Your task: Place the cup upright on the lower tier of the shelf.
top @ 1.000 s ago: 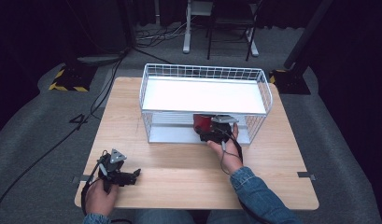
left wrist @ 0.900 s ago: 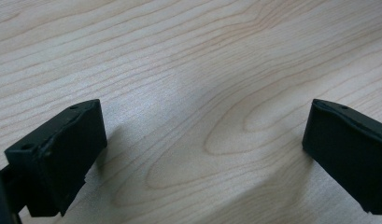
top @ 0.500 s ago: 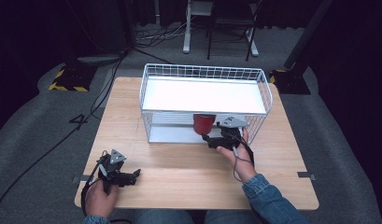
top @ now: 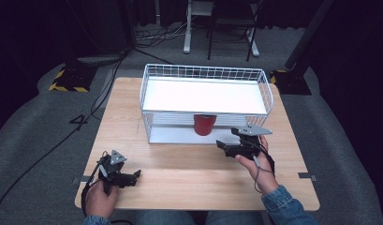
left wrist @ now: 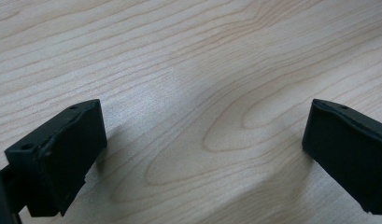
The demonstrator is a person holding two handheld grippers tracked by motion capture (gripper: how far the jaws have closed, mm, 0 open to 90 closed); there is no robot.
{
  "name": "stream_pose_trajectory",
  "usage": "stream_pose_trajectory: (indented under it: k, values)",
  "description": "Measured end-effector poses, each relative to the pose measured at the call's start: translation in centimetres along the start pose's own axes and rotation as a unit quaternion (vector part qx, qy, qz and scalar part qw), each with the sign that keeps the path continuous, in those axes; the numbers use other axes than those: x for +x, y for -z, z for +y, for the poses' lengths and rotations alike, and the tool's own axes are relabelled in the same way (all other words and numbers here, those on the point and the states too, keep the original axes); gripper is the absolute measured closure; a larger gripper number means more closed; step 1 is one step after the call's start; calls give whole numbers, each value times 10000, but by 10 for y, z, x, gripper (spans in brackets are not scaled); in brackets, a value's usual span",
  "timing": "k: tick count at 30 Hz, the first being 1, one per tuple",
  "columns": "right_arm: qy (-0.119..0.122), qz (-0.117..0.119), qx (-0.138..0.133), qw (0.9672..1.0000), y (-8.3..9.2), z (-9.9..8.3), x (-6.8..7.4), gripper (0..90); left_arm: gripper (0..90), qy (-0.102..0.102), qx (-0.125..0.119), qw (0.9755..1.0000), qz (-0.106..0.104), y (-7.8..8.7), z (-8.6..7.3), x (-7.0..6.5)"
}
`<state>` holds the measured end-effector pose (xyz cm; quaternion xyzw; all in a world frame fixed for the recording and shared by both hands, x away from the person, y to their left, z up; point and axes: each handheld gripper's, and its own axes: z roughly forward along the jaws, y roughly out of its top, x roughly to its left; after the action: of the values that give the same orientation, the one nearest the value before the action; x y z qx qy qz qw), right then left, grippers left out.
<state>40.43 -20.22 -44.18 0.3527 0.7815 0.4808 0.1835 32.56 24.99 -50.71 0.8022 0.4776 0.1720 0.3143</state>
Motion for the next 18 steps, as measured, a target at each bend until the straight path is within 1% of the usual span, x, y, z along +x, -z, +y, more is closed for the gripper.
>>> stream_pose_trajectory:
  k: [3, 6, 11, 15, 18]
  values:
    - [12, 31, 19, 10000, 13, -3, -3, 157, 0, 7, -1, 10000, -2, 0, 0, 0]
    - [45, -1, 58, 10000, 25, -7, -6, 157, 0, 2, 1, 10000, 0, 0, 0, 0]
    - [17, -25, 97, 9999, 41, -14, -12, 157, 0, -7, 16, 10000, -9, 0, 0, 0]
    - [50, -21, 157, 9999, 55, -21, -16, 157, 0, -13, 22, 10000, -13, 0, 1, 0]
    - [-16, -18, 217, 9998, 64, -27, -19, 157, 0, -13, 23, 10000, -21, -1, 1, 1]
